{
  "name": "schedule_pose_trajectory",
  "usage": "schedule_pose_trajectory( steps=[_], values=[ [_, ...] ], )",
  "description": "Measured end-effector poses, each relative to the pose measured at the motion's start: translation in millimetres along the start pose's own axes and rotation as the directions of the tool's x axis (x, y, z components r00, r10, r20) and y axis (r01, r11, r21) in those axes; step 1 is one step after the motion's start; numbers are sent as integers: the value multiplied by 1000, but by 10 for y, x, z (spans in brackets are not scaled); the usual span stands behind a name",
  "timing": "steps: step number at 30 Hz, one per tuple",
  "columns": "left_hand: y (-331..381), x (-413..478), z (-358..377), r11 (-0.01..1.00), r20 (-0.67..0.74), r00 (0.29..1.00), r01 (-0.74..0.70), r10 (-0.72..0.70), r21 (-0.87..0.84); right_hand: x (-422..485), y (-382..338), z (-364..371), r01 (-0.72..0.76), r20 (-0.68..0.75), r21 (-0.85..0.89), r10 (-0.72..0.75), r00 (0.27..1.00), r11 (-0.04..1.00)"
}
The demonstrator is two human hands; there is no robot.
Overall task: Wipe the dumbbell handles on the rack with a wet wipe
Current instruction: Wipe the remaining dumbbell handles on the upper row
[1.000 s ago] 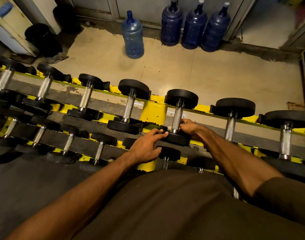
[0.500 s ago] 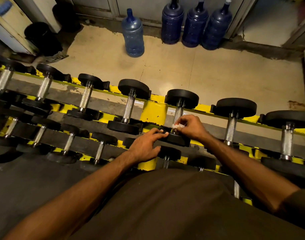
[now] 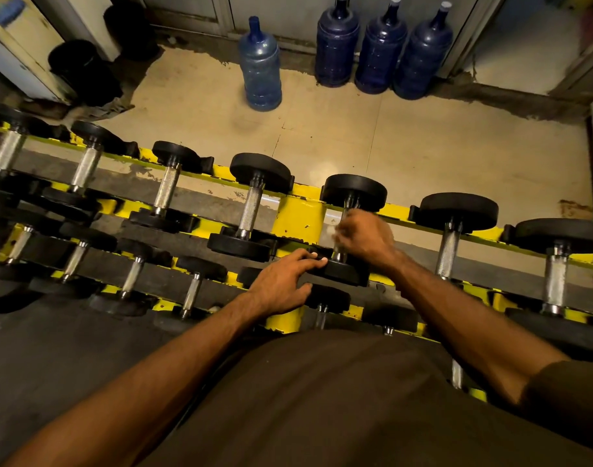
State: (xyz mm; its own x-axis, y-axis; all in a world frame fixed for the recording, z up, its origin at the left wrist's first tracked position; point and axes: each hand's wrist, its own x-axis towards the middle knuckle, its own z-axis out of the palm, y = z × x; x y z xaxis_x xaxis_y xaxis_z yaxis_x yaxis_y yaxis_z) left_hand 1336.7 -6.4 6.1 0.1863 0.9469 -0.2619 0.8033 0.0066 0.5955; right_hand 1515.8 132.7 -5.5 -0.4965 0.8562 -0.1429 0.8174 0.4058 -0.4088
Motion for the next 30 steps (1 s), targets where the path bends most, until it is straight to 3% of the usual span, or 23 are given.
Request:
schedule_pose_trajectory(
  steps=[3,7,9,11,14,16,19,21,23,26,28,30],
  values=[
    [23,-13,8,1000,-3,1000,0,0,-13,80,-16,56,-227,-276,263,298,914,938],
    [41,-31,-17,1000,31,999,5,-6,29,138,-208,177,-381,-322,527,594,737,759],
    [56,-20,-37,998,49,999,3,-5,55,197,-211,173,-435,-236,690,748,620,579],
    [67,-23,-46,997,66,998,2,-6,72,293,-126,160,-504,-48,779,837,545,373],
    [71,-38,-56,995,88,996,2,-10,95,391,30,117,-547,314,837,820,479,-1],
    [79,-39,-65,994,96,995,0,-10,105,437,108,91,-546,471,821,741,479,-169],
    [82,-35,-74,994,101,995,-6,-5,113,447,80,38,-479,529,834,642,554,-274],
    [69,-32,-79,994,101,995,-3,-8,111,402,56,61,-453,476,861,681,556,-232],
    [59,-21,-90,994,105,994,-2,-9,105,341,90,159,-425,325,901,782,532,-86],
    [36,20,-127,995,106,994,-10,0,95,250,74,232,-352,-33,888,803,595,297],
    [15,53,-145,995,112,994,-16,5,97,206,11,212,-328,-248,731,681,689,598],
    [2,70,-159,994,119,993,-19,6,103,171,-34,171,-256,-362,507,472,804,823]
  ],
)
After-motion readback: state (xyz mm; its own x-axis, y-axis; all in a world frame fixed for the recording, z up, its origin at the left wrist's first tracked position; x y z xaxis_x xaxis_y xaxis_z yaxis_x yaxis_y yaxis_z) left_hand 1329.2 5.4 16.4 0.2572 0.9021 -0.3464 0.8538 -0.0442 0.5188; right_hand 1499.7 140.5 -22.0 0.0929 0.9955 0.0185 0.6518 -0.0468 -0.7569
